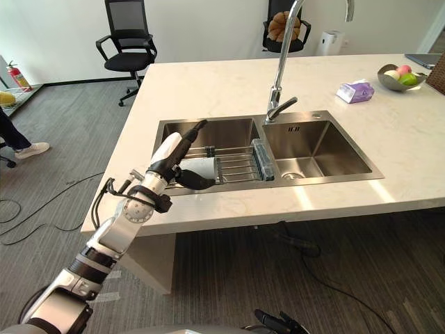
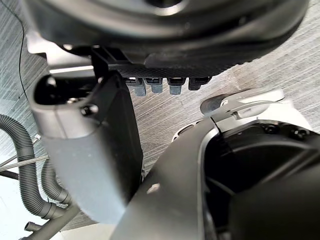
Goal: Walk over to the sink, pick up the cup, carry it to the dishwasher, place the cup inside the dishwasher, then close the dishwasher door
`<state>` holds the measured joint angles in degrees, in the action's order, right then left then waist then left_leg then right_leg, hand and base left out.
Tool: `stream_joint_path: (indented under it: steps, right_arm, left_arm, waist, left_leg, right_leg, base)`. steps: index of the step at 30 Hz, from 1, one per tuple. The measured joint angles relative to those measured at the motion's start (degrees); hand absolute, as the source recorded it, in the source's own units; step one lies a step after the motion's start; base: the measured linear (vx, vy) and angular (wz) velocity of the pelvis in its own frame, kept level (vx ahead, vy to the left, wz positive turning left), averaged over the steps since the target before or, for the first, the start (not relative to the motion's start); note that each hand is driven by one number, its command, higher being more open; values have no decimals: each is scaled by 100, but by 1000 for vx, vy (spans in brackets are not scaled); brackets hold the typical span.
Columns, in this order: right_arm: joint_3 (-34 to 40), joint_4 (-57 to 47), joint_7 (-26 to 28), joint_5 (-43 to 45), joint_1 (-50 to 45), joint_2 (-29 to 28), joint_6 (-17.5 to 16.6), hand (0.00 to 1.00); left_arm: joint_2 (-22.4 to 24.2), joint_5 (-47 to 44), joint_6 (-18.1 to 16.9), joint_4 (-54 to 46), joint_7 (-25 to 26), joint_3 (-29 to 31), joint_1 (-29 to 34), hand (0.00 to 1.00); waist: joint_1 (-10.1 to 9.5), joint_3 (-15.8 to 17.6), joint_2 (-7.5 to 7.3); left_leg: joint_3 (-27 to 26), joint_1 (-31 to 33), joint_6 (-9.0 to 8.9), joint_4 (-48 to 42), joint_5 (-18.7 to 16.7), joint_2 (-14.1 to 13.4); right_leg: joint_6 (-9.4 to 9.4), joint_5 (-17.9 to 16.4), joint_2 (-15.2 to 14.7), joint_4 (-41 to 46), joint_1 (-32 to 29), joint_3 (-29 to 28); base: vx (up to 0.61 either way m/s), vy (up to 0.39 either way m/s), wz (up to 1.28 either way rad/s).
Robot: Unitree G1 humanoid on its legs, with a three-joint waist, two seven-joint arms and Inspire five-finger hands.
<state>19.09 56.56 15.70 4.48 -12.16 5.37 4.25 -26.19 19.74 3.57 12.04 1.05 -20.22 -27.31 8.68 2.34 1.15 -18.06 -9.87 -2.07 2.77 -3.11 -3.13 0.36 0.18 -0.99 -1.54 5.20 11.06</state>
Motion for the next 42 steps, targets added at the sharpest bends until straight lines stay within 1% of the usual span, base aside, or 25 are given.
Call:
stream_joint_path:
  steps: [1,4,6,8,10,13,15,18,21,24,31,35,42]
  right_arm:
    - [-30,-2,15,8,12,2,19,100]
    - [-40,1,53,58,11,3,34,100]
    - [-21,1,80,70,14,2,35,100]
    - [-5,2,124,78,19,1,31,100]
    - [69,3,190,89,18,0,31,100]
    - [75,3,211,92,17,1,18,100]
    - [79,-5,227,100,17,1,15,100]
    - [131,-24,289,100,18,9,7,100]
    - [199,-48,336,101,19,13,4,100]
    - [197,-66,338,100,18,58,4,100]
    - [198,-15,292,100,2,234,-61,100]
    - [190,-22,199,103,2,229,-85,100]
    - [178,-135,166,111,-80,222,-56,100]
  left_arm:
    - [-98,52,53,244,-5,0,-205,100]
    - [-269,59,137,586,-64,0,-572,100]
    - [-384,46,209,991,-119,0,-927,100]
    - [-513,46,234,1170,-119,1,-1069,100]
    - [-546,46,238,1334,-133,1,-1182,100]
    - [-610,50,256,1352,-356,-3,-1249,100]
    - [-637,59,247,1375,-614,-21,-1311,100]
    - [-642,75,190,1450,-877,-68,-1370,100]
    - [-641,324,156,1517,-1125,-170,-1381,100]
    - [-641,595,95,1517,-1272,-276,-1377,100]
    - [-626,835,61,1518,-1291,-285,-1129,100]
    - [-619,980,37,1595,-1189,-279,-925,100]
    - [-469,1382,-215,1753,-845,-7,-627,100]
  waist:
    - [38,2,-2]
    - [77,6,-7]
    - [109,9,-3]
    - [172,17,10]
    - [184,32,26]
    - [267,60,54]
    - [318,71,69]
    - [330,103,122]
    - [343,139,174]
    - [341,155,180]
    - [367,193,233]
    - [378,193,234]
    - [388,194,239]
  left_leg:
    - [-6,-1,10,0,-6,13]
    - [-34,-5,34,-1,-25,26]
    - [-87,-25,37,-2,-45,34]
    - [-144,-28,38,-12,-63,34]
    - [-187,-47,35,-16,-80,35]
    - [-223,-52,33,-42,-113,36]
    - [-256,-52,21,-61,-135,34]
    - [-309,-50,18,-61,-147,33]
    - [-317,-51,0,-61,-166,26]
    - [-319,-49,-19,-60,-183,14]
    - [-343,-49,-17,-62,-230,11]
    - [-351,-48,-18,-66,-238,11]
    - [-365,-48,-9,-83,-253,2]
  right_leg:
    - [18,13,-9,-14,-2,-23]
    - [41,50,-13,-57,-3,-89]
    - [55,73,-14,-70,-4,-164]
    - [56,87,-13,-70,-19,-218]
    - [60,101,-9,-70,-33,-293]
    - [67,115,-10,-71,-53,-344]
    - [66,117,-8,-76,-62,-379]
    - [63,130,0,-83,-85,-434]
    - [62,134,13,-93,-100,-470]
    - [60,136,31,-113,-103,-483]
    - [60,137,41,-127,-109,-550]
    - [61,137,41,-130,-111,-561]
    - [61,137,48,-143,-109,-584]
  base:
    - [11,16,-6]
    - [15,12,-12]
    - [7,7,-18]
    - [-6,-1,-18]
    - [-22,-8,-19]
    - [-29,-11,-9]
    - [-33,-18,-8]
    - [-17,-19,-11]
    - [-5,-25,-8]
    - [3,-27,-5]
    - [-2,-20,-6]
    - [-25,-21,0]
    - [-33,-31,-1]
